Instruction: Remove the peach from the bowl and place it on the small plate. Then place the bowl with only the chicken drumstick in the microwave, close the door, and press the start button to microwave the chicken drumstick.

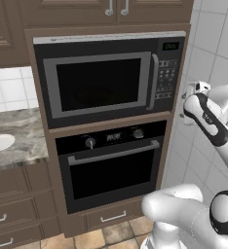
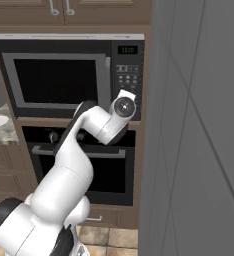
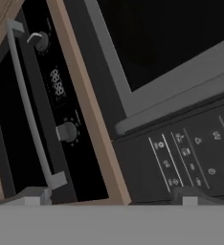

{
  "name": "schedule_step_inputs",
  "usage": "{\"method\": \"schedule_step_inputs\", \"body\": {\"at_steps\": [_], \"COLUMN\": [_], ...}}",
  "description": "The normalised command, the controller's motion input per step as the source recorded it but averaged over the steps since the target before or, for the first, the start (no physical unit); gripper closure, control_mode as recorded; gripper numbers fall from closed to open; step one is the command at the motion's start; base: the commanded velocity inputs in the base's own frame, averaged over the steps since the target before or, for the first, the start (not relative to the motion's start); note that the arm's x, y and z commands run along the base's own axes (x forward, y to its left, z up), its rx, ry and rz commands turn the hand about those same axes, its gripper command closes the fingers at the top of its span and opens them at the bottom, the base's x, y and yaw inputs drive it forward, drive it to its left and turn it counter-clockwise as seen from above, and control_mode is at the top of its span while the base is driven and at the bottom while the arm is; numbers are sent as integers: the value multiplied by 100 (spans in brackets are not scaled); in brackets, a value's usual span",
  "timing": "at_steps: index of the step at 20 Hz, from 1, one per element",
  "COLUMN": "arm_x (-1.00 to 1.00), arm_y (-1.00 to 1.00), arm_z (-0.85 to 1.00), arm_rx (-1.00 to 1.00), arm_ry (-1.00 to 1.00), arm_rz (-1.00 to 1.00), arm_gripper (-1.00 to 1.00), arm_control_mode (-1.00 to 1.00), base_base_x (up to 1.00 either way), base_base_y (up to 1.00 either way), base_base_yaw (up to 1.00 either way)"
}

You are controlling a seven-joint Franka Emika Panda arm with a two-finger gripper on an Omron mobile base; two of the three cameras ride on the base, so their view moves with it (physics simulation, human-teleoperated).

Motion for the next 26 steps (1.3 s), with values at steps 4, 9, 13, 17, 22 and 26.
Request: {"method": "schedule_step_inputs", "body": {"at_steps": [4,9,13,17,22,26], "arm_x": [31,38,35,30,26,25], "arm_y": [-5,0,0,-1,-6,-9], "arm_z": [-22,-13,-6,-8,-13,-16], "arm_rx": [2,2,4,3,1,0], "arm_ry": [4,1,0,0,0,0], "arm_rz": [0,0,0,0,0,0], "arm_gripper": [-100,-100,-100,-100,-100,-100], "arm_control_mode": [-100,-100,-100,-100,-100,-100], "base_base_x": [0,0,0,0,0,0], "base_base_y": [0,0,0,0,0,0], "base_base_yaw": [0,0,0,0,0,0]}}
